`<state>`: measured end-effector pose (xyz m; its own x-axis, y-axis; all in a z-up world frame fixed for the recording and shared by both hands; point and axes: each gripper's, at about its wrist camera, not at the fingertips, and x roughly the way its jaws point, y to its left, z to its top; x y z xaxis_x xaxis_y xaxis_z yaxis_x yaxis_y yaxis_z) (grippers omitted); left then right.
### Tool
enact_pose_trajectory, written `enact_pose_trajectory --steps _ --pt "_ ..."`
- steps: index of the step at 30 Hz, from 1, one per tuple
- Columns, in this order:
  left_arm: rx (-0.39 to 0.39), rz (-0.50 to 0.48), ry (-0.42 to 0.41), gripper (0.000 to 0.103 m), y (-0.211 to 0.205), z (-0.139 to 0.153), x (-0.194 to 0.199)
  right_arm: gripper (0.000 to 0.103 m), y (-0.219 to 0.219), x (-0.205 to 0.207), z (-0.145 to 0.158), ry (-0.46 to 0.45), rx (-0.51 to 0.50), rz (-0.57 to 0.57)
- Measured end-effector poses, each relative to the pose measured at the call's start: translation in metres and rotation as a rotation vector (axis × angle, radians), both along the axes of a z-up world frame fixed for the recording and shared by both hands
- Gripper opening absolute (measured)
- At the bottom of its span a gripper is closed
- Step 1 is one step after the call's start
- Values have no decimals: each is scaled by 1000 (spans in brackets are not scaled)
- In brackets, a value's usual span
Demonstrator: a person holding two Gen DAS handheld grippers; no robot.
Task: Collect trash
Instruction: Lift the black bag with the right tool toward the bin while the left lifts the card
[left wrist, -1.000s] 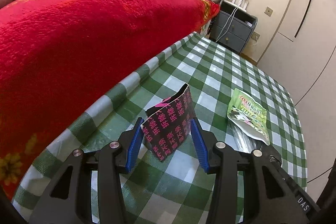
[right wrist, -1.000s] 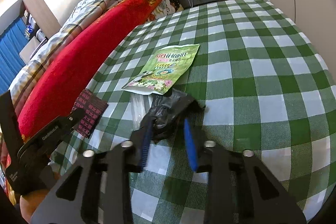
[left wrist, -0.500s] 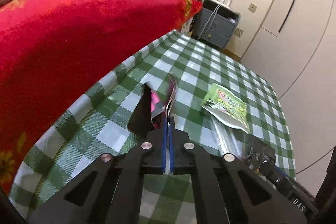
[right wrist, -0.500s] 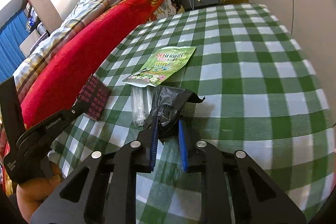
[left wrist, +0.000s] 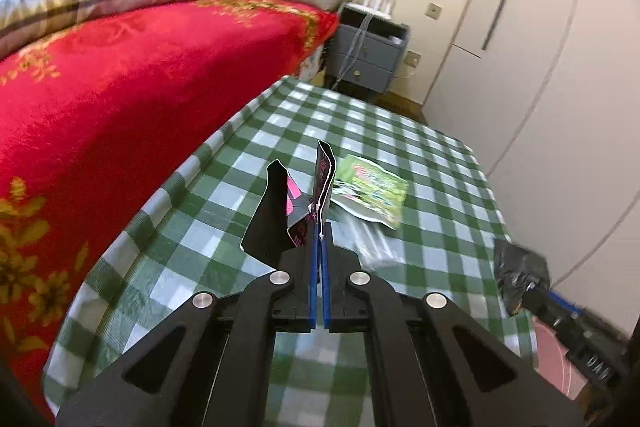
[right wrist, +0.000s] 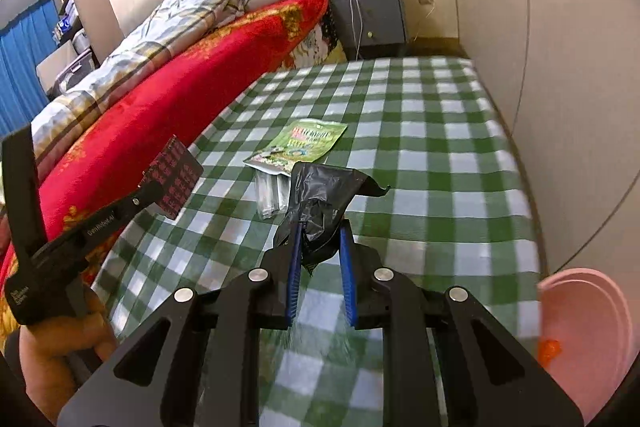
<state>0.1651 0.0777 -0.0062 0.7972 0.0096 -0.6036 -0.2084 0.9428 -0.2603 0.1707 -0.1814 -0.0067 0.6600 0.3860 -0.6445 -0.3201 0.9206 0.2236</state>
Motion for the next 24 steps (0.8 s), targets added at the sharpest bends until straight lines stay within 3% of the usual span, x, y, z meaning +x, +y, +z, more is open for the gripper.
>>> enact_pose_trajectory --steps 7,24 --pt "47 -96 -38 1 -30 17 -34 18 -29 -39 36 -71 -15 -25" --pt "75 -236 -82 1 -73 29 -78 18 -78 -105 79 -133 -67 -50"
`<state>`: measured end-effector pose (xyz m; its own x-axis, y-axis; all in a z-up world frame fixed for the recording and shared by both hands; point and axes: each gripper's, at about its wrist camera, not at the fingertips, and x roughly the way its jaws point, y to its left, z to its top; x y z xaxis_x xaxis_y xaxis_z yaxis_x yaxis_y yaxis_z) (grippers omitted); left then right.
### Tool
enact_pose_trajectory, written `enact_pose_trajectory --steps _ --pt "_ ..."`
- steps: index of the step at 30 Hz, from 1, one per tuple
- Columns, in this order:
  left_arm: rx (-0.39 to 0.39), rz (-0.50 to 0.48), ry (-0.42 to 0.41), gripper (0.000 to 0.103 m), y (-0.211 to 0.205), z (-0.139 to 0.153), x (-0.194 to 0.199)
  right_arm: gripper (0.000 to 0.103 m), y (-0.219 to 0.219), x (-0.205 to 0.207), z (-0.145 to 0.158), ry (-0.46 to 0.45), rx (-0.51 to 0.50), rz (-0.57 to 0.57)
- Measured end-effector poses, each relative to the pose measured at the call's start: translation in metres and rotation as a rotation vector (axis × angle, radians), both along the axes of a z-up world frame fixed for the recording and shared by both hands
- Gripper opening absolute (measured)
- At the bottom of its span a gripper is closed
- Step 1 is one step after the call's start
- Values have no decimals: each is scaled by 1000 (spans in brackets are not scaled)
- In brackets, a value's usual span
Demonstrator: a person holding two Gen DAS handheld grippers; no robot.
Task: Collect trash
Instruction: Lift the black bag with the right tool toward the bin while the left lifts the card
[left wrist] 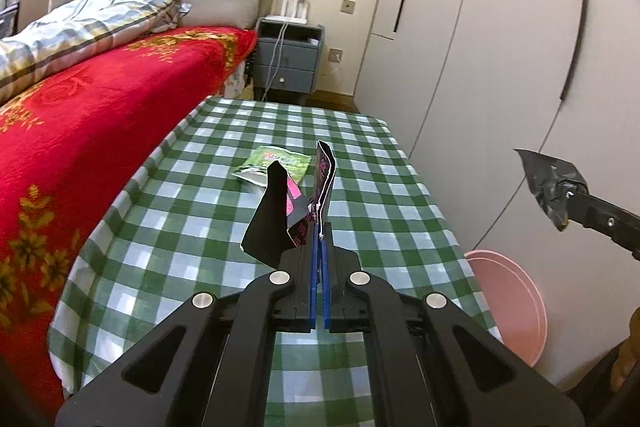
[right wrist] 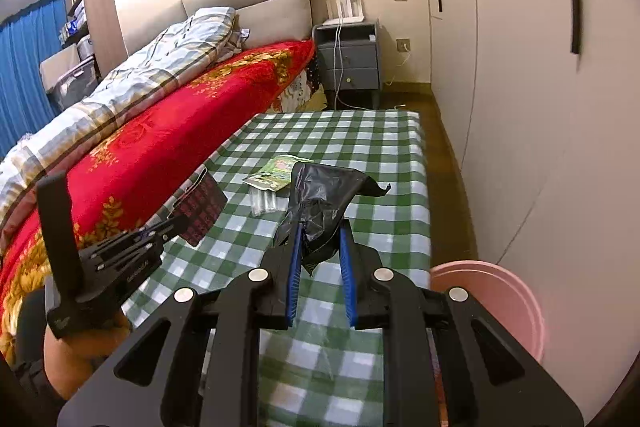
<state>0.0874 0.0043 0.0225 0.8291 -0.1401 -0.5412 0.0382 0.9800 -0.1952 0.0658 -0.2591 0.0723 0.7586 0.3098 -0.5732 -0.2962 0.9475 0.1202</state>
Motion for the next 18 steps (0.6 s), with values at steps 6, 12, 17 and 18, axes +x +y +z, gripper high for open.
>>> enact_pose_trajectory --steps 6,12,17,18 --pt "8 -27 -6 1 -11 0 -2 18 -26 -10 -4 -4 -10 -45" --pt "10 -50 -6 1 -22 -2 -1 18 -46 -11 -13 -5 -5 -128" --pt "8 -71 -4 1 -31 -3 0 18 -64 -8 -16 -2 9 -192" --pt "8 -78 -4 1 -34 -4 1 18 -67 -7 -16 -5 7 -201"
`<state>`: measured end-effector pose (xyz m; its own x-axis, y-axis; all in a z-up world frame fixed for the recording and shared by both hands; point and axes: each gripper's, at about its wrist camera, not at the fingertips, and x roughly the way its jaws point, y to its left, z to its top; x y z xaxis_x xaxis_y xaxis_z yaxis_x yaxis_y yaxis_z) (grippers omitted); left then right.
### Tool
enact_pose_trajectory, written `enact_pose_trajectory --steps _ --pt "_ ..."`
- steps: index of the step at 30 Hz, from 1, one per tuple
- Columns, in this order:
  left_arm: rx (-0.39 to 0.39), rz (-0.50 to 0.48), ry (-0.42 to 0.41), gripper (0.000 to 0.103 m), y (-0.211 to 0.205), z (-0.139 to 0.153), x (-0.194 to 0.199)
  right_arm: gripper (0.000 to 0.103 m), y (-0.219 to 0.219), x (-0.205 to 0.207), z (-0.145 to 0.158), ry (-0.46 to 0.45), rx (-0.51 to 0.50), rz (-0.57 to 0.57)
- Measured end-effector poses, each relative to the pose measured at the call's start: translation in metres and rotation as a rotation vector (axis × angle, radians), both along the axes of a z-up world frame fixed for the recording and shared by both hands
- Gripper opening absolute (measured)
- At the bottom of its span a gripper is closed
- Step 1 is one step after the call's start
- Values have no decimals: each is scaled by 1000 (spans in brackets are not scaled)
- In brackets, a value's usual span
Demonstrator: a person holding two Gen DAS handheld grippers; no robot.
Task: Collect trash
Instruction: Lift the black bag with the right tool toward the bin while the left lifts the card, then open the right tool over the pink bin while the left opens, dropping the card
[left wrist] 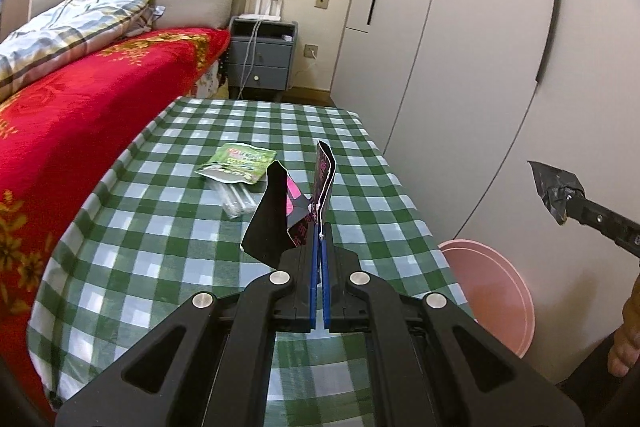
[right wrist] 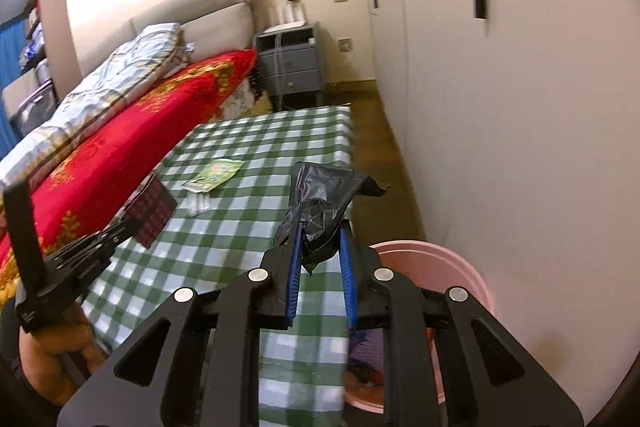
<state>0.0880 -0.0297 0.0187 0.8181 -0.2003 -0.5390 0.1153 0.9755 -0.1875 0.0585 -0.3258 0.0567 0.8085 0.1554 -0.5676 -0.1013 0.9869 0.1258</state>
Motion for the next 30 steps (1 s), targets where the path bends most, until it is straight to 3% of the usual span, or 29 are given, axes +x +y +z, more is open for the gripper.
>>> enact_pose_trajectory --steps 9,17,30 --pt "-15 -61 -6 1 -24 -1 2 18 -23 4 -2 -14 -67 -107" --pt "-37 -120 3 1 -52 -5 8 19 -54 5 -3 5 -46 -195" --pt "-64 -271 33 1 -135 -17 18 18 -79 6 -10 38 -23 -271"
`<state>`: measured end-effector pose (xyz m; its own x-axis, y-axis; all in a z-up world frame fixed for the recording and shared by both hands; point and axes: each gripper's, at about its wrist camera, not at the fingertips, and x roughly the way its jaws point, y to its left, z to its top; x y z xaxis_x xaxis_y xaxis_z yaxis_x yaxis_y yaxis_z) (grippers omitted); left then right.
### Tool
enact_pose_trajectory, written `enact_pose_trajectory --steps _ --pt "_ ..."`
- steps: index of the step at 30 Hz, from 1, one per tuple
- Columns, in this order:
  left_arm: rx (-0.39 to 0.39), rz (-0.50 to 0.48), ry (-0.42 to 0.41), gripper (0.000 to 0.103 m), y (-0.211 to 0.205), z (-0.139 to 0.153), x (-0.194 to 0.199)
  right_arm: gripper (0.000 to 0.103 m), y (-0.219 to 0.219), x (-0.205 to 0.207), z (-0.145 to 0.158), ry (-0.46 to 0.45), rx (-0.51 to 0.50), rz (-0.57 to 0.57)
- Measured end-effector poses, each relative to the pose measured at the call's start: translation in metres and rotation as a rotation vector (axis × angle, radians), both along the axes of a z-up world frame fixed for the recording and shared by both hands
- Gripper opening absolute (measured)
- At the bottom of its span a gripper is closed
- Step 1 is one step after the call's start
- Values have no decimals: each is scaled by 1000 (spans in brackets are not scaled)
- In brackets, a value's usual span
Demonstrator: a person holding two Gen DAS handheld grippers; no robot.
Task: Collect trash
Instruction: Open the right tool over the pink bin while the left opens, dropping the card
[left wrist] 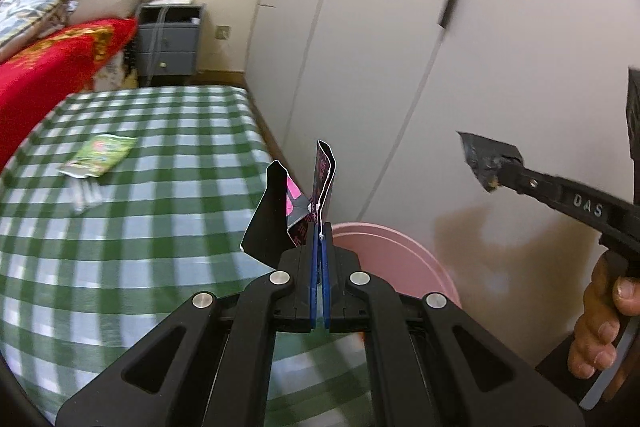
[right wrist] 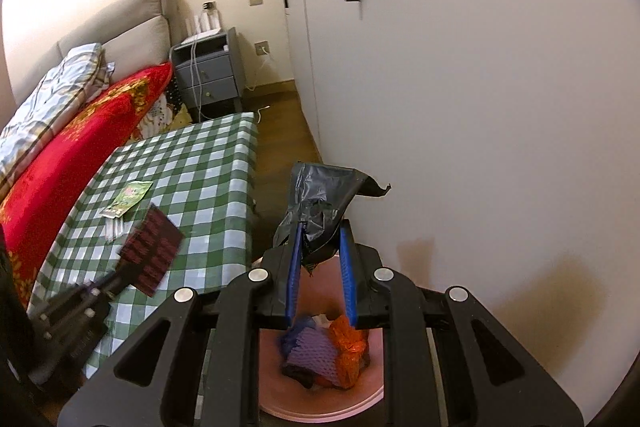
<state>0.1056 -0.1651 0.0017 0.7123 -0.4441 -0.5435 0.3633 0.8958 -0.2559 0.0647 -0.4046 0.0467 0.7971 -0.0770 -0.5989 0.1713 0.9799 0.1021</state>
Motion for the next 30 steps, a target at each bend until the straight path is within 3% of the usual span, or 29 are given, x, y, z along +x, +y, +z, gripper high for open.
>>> enact_pose_trajectory --steps 6,17,19,20,21,30 --pt "-1 -73 25 1 -33 -13 0 18 -6 4 -4 11 18 -16" --pt "-35 -180 105 5 -52 -32 9 20 -9 7 -7 18 36 -19" --pt "-41 -178 123 13 -53 -36 10 31 -10 7 -7 22 37 -31" --pt "-45 -171 129 17 -50 -37 11 42 -11 6 -7 19 43 -39" --pt "-47 -165 130 17 -49 -36 9 44 -11 6 -6 15 48 -40" --pt "-54 -90 113 17 -24 -31 13 45 -8 3 -4 -11 65 -22"
